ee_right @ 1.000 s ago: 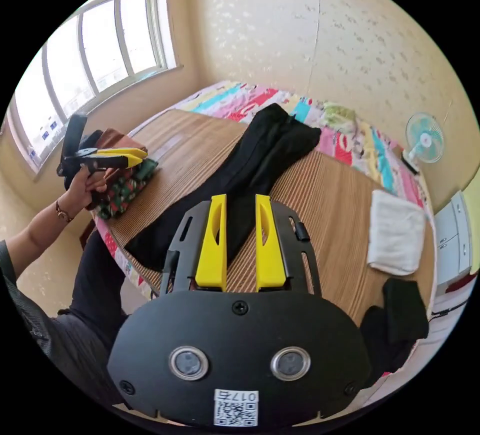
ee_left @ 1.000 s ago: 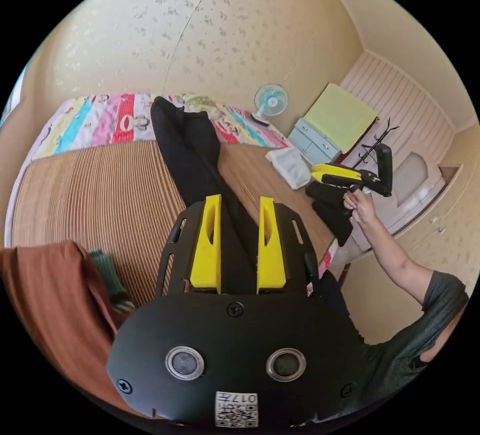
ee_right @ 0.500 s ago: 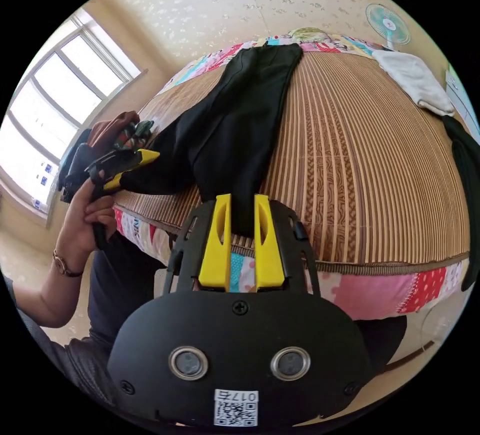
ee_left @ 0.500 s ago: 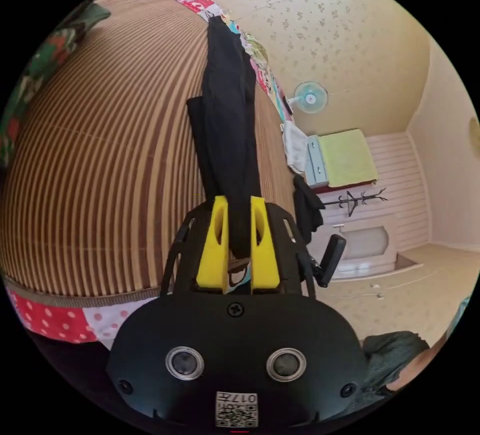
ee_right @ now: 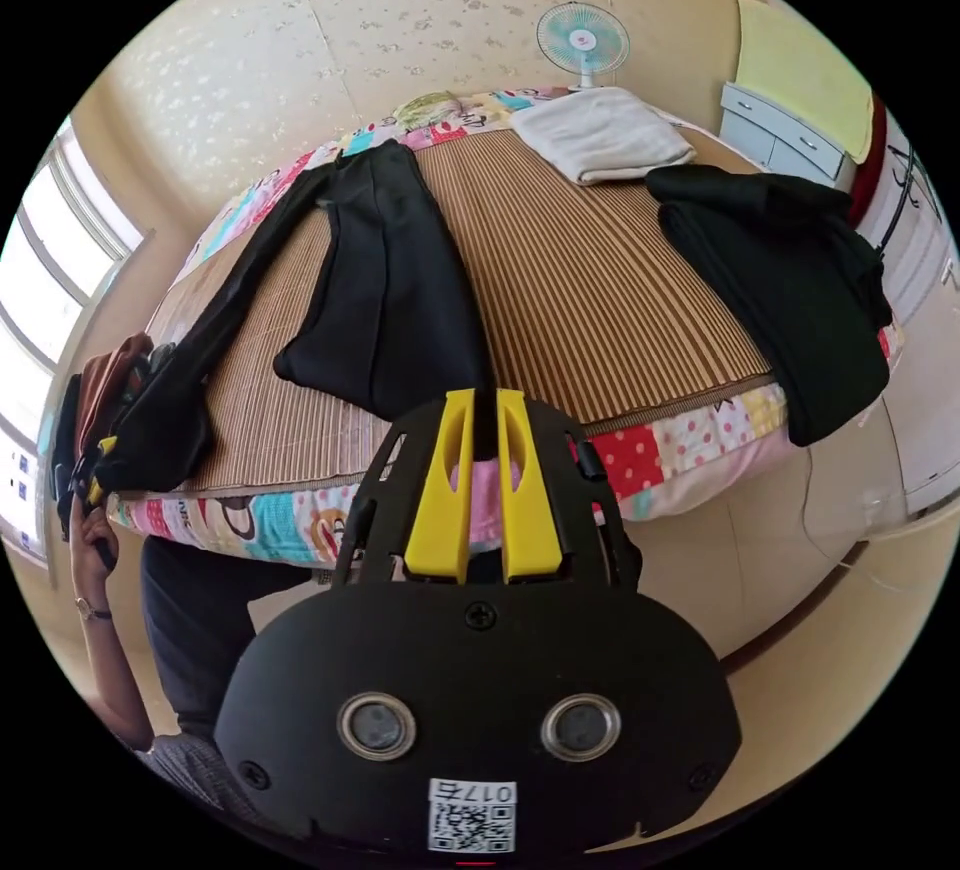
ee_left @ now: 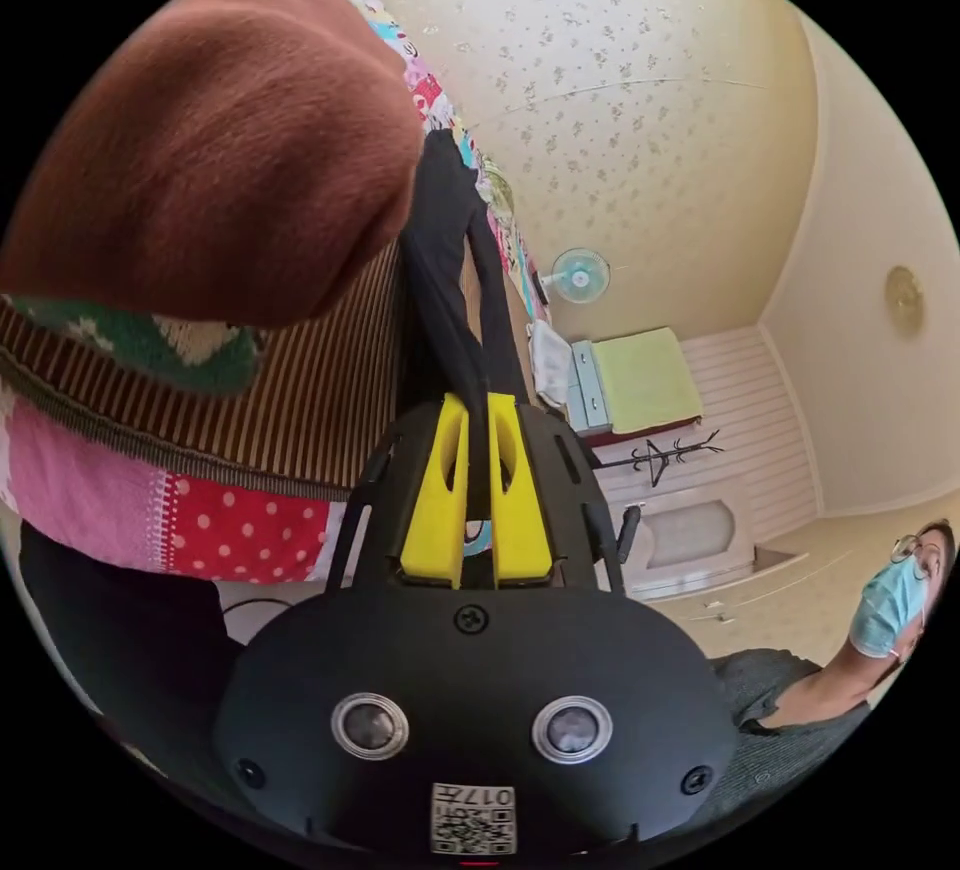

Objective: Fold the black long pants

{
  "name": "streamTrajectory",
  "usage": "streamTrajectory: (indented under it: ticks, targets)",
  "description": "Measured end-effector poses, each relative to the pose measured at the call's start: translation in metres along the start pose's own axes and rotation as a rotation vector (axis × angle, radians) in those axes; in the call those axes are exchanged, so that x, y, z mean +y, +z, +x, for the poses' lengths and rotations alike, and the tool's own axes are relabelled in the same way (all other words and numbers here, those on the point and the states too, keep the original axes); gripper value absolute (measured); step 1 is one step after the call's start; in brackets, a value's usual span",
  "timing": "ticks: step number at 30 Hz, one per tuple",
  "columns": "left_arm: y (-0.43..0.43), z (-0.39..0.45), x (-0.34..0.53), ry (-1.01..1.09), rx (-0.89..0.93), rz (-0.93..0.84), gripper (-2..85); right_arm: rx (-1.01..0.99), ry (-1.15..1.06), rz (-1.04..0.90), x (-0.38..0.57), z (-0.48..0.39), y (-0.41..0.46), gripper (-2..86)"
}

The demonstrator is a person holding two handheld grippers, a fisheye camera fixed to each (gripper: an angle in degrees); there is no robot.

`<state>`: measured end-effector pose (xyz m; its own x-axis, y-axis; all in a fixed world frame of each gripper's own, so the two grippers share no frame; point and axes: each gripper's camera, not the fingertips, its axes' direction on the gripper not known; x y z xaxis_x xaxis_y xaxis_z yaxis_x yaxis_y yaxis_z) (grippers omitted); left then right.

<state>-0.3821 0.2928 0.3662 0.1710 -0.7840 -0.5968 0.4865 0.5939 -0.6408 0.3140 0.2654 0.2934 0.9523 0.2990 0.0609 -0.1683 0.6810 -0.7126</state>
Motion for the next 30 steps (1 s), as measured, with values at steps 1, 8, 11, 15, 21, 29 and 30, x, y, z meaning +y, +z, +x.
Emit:
streamTrajectory:
  ticks: [1,8,11,15,21,29,30]
  targets:
    - [0.003,0.003,0.001,0.005,-0.020,-0.008,3.2,0.000,-0.010,0.004,0.002,-0.005,-0.002,6.2]
    - [0.016,0.035,0.006,0.065,-0.151,-0.007,3.7,-0.275,-0.328,-0.046,0.000,-0.123,-0.002,11.8]
    - [0.016,0.028,0.012,0.046,-0.161,-0.001,3.9,-0.443,-0.406,-0.117,-0.014,-0.162,0.020,12.0]
    - [0.009,0.010,0.029,0.058,-0.274,-0.006,4.2,-0.542,-0.361,-0.219,-0.047,-0.180,0.069,12.3]
    - [-0.007,0.008,0.048,0.109,-0.298,-0.012,3.8,-0.618,-0.378,-0.343,-0.072,-0.188,0.090,7.7]
    - [-0.024,0.013,0.065,0.319,-0.072,-0.085,2.3,-0.817,-0.438,-0.133,-0.070,-0.090,-0.042,3.7]
    - [-0.022,0.016,0.075,0.372,-0.004,-0.086,2.0,-0.783,-0.465,-0.108,-0.060,-0.078,-0.053,3.6]
